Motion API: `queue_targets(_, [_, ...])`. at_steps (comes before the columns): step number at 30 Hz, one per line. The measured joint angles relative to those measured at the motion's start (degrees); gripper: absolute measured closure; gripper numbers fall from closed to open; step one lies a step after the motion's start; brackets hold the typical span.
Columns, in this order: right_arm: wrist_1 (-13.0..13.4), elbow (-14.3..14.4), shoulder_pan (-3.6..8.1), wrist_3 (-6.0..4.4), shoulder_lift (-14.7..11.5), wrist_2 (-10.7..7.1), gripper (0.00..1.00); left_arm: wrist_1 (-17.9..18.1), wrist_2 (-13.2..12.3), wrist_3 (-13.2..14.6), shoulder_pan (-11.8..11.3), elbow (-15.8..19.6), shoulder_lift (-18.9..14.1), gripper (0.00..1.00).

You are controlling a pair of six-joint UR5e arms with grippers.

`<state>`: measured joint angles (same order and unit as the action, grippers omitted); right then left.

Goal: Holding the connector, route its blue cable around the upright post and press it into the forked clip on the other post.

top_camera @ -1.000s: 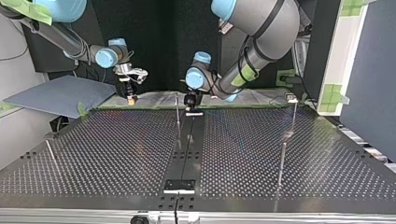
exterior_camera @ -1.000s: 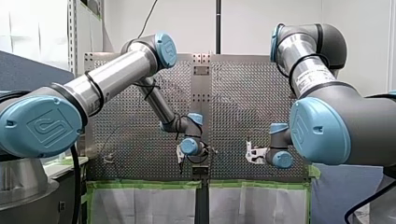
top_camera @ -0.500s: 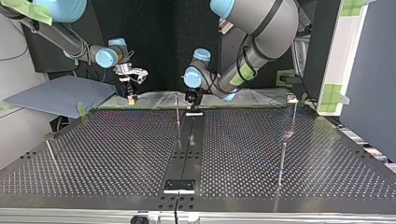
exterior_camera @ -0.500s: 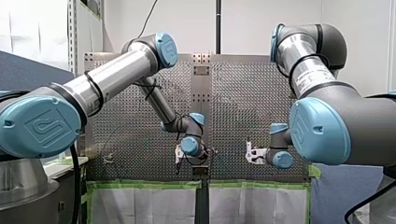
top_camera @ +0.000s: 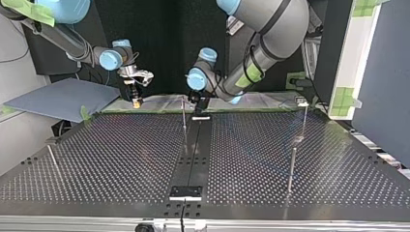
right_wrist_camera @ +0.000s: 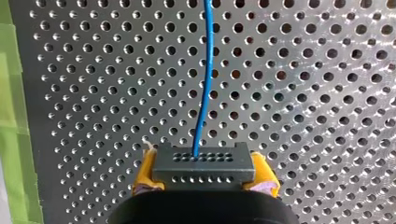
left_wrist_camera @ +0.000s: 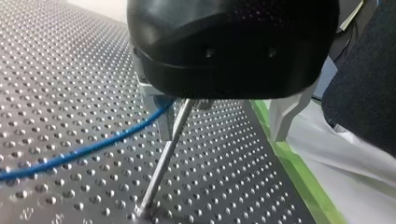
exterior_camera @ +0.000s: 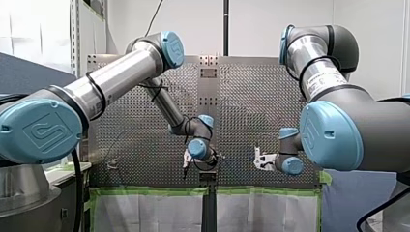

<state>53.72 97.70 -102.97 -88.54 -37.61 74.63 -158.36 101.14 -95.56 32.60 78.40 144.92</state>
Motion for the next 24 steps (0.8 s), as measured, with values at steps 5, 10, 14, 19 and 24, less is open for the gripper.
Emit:
queue_targets(5, [0.02,-0.05,0.00,0.01,0.02,0.00,1.00,-0.34,0.16,0.44,0.34,1.46,-1.61,0.00])
queue_targets(10, [0.00,-0.15,0.01,-0.04,0.03,-0.06,1.00,-0.31,0.15,1.55,0.87,3.59,-2.33,0.00])
queue_targets(14, [-0.06,-0.16,-0.03,-0.07,0.10,-0.08,1.00,0.20,0.04,2.02,1.43,5.15,-2.40,0.00])
queue_targets(19, [-0.23,-0.14,-0.17,-0.04,0.10,-0.09,1.00,0.65,-0.07,2.12,2.27,6.00,-2.41,0.00])
queue_targets(24, [-0.47,-0.13,-0.24,-0.06,0.11,-0.09,1.00,1.08,-0.12,2.15,2.99,6.11,-2.72,0.00])
